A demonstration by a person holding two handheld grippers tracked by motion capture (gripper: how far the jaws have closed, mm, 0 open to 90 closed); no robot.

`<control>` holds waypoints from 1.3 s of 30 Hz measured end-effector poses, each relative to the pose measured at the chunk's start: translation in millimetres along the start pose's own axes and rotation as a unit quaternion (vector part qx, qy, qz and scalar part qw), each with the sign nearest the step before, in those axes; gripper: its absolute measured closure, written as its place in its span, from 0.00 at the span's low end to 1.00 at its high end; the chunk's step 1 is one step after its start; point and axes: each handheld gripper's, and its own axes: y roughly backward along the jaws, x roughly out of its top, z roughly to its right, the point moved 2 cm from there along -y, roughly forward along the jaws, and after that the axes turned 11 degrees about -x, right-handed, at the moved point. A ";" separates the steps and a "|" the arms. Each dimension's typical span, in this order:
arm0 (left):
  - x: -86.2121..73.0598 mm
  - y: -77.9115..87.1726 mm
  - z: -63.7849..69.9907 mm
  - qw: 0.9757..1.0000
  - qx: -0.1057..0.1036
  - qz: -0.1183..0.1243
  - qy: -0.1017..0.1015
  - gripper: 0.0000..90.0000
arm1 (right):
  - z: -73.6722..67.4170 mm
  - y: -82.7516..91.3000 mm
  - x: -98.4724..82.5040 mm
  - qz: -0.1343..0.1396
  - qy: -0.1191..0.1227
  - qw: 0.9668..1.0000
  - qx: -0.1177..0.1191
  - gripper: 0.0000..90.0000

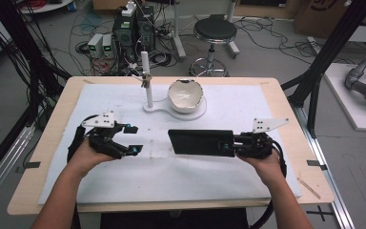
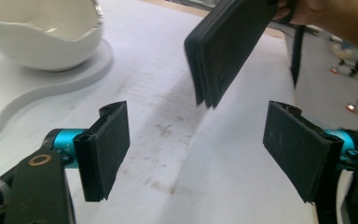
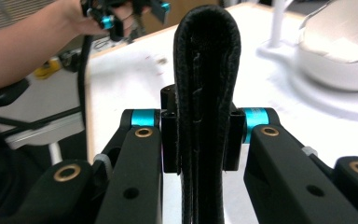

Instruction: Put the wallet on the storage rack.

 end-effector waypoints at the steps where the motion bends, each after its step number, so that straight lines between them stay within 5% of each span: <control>1: -6.1 8.2 -3.1 1.000 0.020 0.007 0.003 0.25 | 1.9 4.8 6.2 0.007 0.004 1.000 -0.017 0.84; 6: -17.3 20.4 -5.9 0.999 0.039 0.016 0.009 0.25 | 6.3 12.0 22.7 0.018 0.012 0.999 -0.043 0.84; 15: -26.8 27.3 -10.6 0.998 0.068 0.012 0.006 0.23 | 19.6 8.7 71.1 -0.001 0.043 0.994 -0.103 0.84; 27: -28.3 22.2 -14.2 0.997 0.078 0.019 0.003 0.22 | 48.6 -36.3 133.9 -0.061 0.062 0.982 -0.169 0.84; 39: -28.2 21.7 -14.4 0.997 0.078 0.016 0.003 0.22 | 66.9 -73.1 143.4 -0.118 0.059 0.971 -0.198 0.84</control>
